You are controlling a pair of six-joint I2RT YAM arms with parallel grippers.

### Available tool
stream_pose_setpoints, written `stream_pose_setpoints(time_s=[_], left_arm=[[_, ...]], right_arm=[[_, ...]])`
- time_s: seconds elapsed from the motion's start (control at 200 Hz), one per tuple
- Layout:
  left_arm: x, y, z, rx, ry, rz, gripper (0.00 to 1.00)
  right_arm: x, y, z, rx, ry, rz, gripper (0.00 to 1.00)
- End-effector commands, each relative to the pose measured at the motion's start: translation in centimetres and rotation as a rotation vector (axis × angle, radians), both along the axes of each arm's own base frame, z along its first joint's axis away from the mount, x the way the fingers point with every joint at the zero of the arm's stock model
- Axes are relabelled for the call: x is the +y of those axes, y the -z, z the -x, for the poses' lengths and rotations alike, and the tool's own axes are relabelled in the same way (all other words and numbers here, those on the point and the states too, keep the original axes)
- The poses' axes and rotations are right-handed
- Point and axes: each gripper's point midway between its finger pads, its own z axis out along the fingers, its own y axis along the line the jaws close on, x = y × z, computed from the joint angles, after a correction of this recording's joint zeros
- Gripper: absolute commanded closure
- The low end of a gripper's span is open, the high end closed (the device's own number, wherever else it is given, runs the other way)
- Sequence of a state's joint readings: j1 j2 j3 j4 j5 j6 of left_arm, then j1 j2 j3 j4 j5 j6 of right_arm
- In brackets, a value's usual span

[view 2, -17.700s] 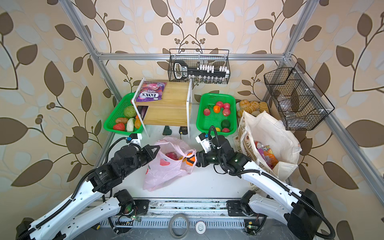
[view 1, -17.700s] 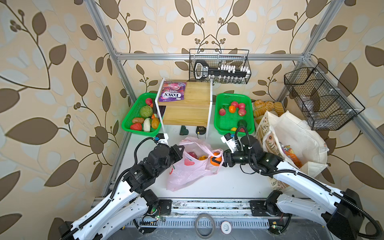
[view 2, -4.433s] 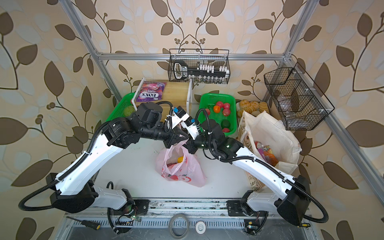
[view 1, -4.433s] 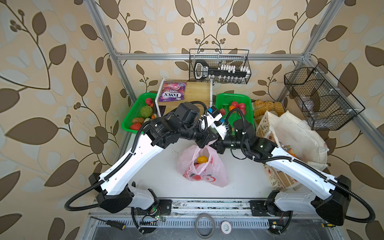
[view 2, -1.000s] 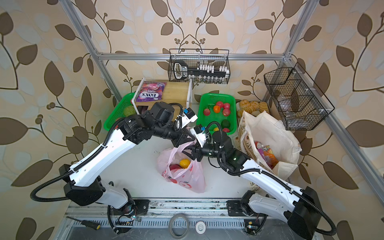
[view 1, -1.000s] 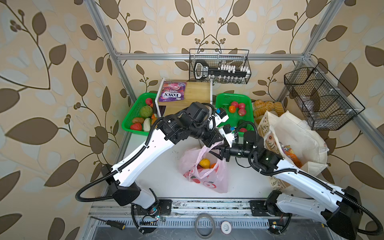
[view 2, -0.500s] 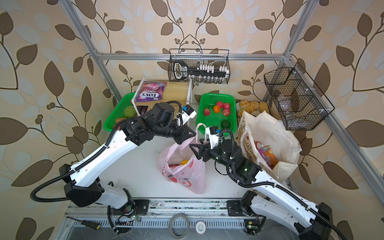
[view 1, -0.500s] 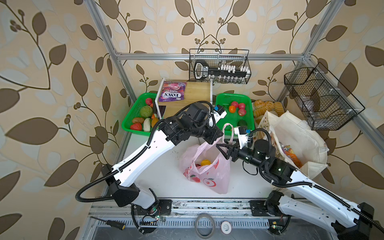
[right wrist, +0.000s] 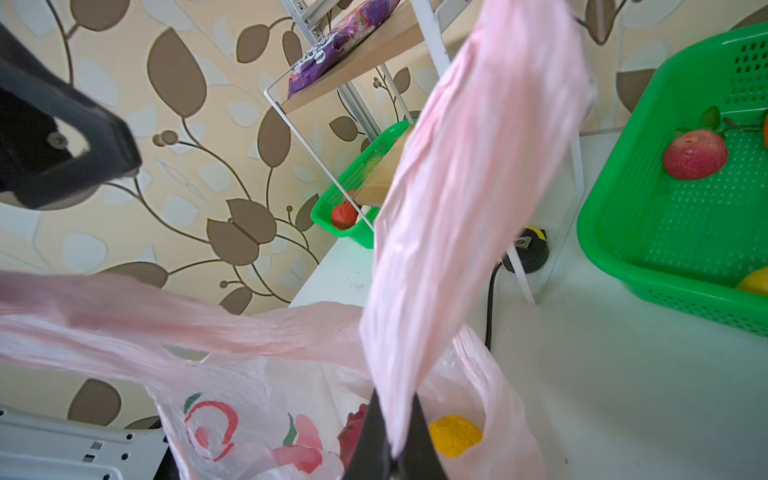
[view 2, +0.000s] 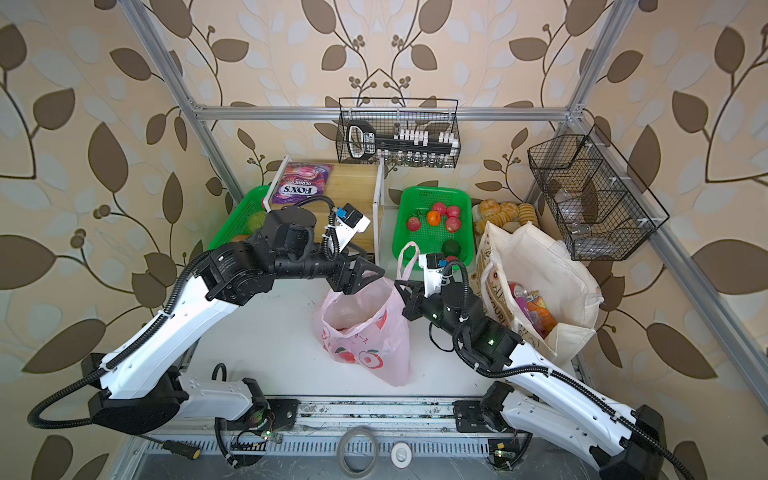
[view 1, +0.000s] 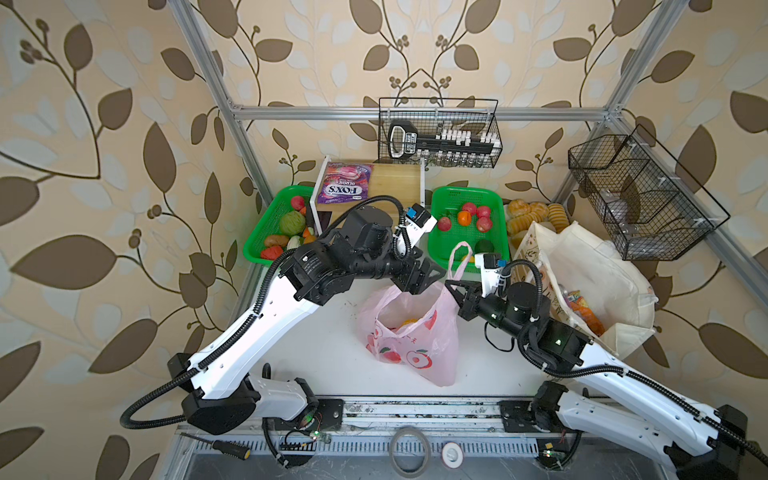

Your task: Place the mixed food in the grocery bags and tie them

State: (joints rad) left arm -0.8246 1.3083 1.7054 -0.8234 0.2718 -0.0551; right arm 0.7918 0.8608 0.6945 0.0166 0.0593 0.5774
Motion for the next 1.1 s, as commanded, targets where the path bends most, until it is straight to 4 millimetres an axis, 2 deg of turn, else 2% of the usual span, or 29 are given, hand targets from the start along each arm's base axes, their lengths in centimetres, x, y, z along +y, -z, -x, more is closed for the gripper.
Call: stream_pose_setpoints(time_s=[0.0, 0.085, 0.195, 0.355, 0.485, 0.565, 0.78, 0.89, 0.985, 1.095], left_arm=[[2.3, -1.4, 0.8, -0.095, -0.010, -0.031, 0.08], [3.9, -1.8, 0.9, -0.147, -0.033, -0.058, 0.01], [5.7, -1.5, 1.5, -0.165, -0.031, -0.104, 0.01], [6.9, 2.0, 3.5, -0.096, 0.032, -0.197, 0.01], [7.6, 5.2, 3.5, -0.081, 0.036, -0.261, 0.01], [8.1, 6.3, 3.0, -0.078, 0.042, -0.276, 0.01], [8.7, 8.2, 3.3, -0.127, 0.167, -0.224, 0.01], [9.2, 8.0, 2.7, -0.157, 0.145, -0.225, 0.01], [10.4, 7.4, 1.7, -0.188, 0.064, -0.244, 0.01], [11.3, 7.3, 1.9, -0.184, 0.023, -0.245, 0.01]], right_arm=[[0.6, -1.1, -0.2, -0.028, -0.019, -0.018, 1.00], [0.9, -1.1, -0.3, -0.035, -0.033, -0.015, 1.00], [0.8, -1.2, -0.8, -0.039, -0.036, -0.019, 1.00], [1.3, -1.8, -1.0, -0.039, -0.102, -0.014, 1.00], [2.0, -2.1, -0.8, -0.056, -0.157, 0.015, 1.00], [2.4, -2.3, -0.9, -0.055, -0.175, 0.023, 1.00], [3.2, -2.6, -1.3, -0.059, -0.210, 0.029, 1.00], [3.5, -2.8, -1.6, -0.061, -0.226, 0.038, 1.00], [3.3, -2.8, -2.1, -0.058, -0.226, 0.041, 1.00], [2.8, -3.0, -2.9, -0.054, -0.213, 0.042, 1.00]])
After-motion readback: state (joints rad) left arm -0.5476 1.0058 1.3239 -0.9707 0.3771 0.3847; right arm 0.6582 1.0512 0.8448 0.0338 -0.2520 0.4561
